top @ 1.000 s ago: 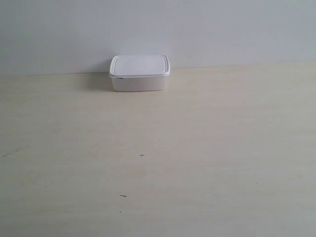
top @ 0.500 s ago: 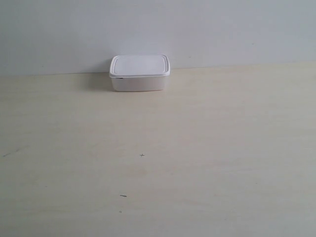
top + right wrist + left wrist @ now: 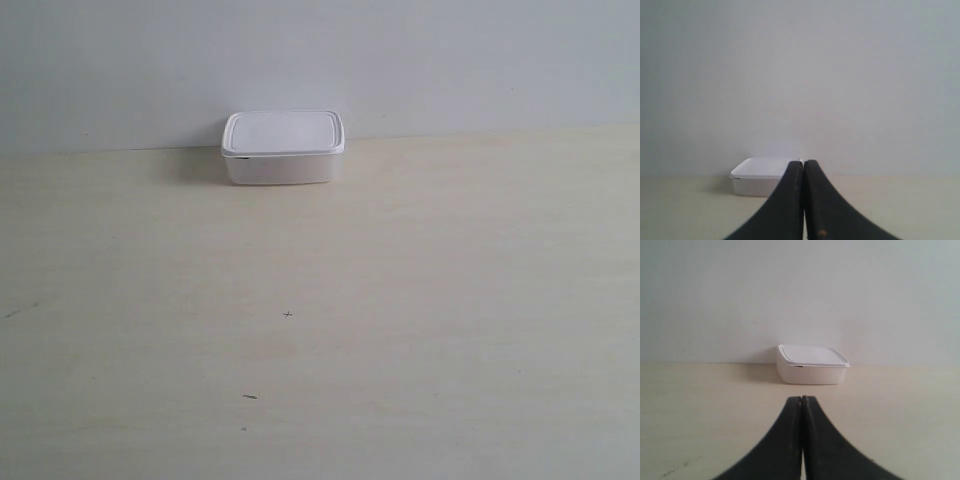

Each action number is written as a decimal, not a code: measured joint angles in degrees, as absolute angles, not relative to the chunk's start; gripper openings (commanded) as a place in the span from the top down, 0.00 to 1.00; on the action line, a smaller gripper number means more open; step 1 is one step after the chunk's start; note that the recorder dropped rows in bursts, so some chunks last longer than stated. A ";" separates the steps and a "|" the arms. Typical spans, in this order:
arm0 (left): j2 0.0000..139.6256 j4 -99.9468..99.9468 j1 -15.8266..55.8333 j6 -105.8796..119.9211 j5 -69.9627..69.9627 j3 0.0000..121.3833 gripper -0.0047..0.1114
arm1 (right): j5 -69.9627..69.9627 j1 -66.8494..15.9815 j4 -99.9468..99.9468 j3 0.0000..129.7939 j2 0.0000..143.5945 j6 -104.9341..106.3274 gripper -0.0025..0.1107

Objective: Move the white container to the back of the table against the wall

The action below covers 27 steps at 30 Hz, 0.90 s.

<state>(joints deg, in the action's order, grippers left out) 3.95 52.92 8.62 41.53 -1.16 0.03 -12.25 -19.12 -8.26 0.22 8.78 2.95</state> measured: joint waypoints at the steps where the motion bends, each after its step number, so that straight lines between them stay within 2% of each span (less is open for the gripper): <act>1: 3.95 52.92 8.62 41.53 -1.16 0.03 0.96 | -10.99 -19.12 -8.24 0.22 8.78 2.95 0.98; 6: 3.95 52.92 8.62 41.53 -1.52 0.03 0.96 | -4.08 -19.12 -8.39 0.22 8.78 2.95 0.98; 11: 3.91 52.74 8.62 41.53 -9.51 0.03 0.96 | 6.35 -19.12 -8.39 0.22 8.78 2.95 0.98; 16: 3.91 49.56 8.62 41.53 -14.00 0.03 0.96 | 7.66 -19.12 -8.39 0.22 8.78 2.95 0.98; 27: 3.91 49.12 8.62 41.53 -14.83 0.03 0.96 | 7.88 -19.12 -8.39 0.22 7.19 2.95 0.98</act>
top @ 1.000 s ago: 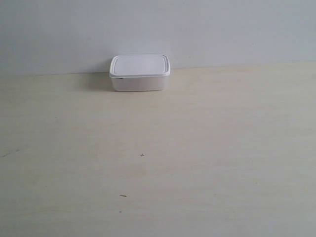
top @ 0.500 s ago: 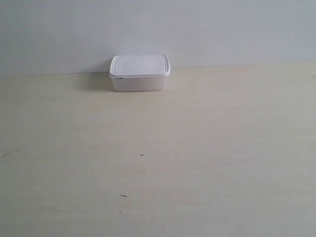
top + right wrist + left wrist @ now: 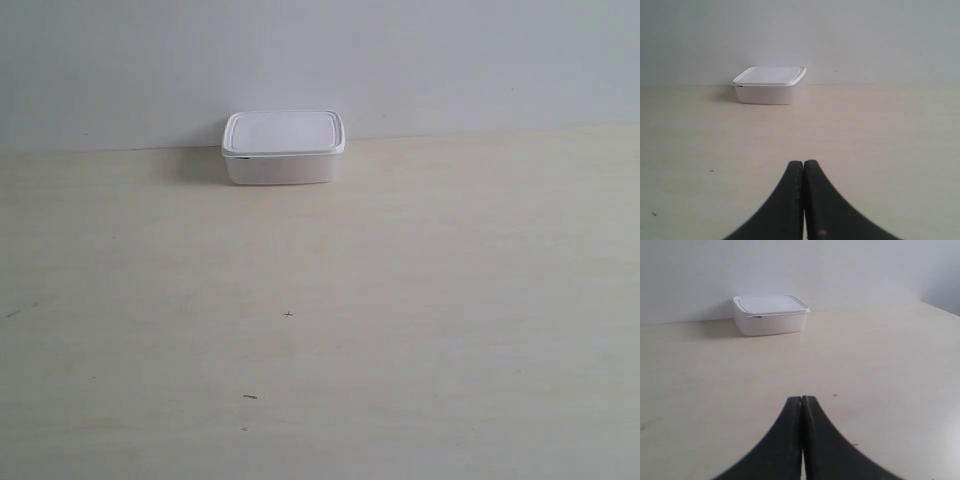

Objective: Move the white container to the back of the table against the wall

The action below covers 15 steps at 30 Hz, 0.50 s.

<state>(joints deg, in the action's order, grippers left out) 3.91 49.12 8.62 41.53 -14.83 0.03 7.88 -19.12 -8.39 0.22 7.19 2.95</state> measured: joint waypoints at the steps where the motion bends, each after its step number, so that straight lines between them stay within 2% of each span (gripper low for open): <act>1: 3.91 49.12 8.36 41.53 -14.83 0.03 0.96 | 7.88 -19.12 -8.39 0.22 6.68 2.95 0.98; 9: 3.91 49.12 3.22 41.53 -14.93 0.03 0.96 | 7.88 -19.12 -8.39 0.22 5.07 2.95 0.98; 15: 3.91 49.12 2.38 41.53 -14.93 0.03 0.96 | 7.88 -19.12 -8.39 0.22 5.07 2.95 0.98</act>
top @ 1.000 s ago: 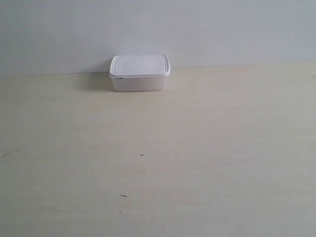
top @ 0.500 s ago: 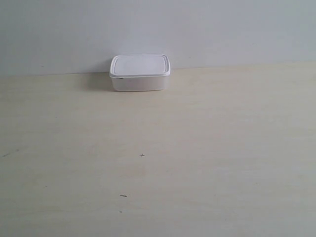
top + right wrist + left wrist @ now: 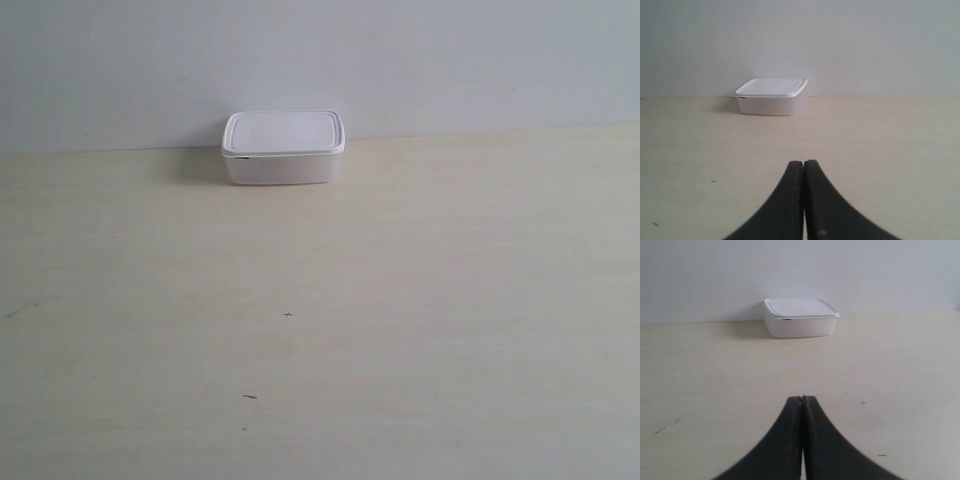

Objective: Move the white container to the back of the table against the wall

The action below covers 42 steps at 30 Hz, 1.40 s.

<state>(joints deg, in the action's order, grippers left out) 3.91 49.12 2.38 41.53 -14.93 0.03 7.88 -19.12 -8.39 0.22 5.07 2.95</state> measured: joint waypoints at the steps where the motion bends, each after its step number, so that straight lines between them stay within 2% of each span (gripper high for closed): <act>1: 3.91 49.12 2.38 41.53 -14.93 0.03 0.96 | 7.88 -19.12 -8.39 0.22 5.07 2.95 0.98; 15: 3.91 39.13 2.38 43.40 -13.88 0.03 0.96 | 7.88 -19.12 -8.39 0.22 5.07 2.95 0.98; 42: 3.91 38.57 2.38 43.28 -16.37 0.03 0.96 | 7.88 -19.12 -8.39 0.22 5.07 2.95 0.98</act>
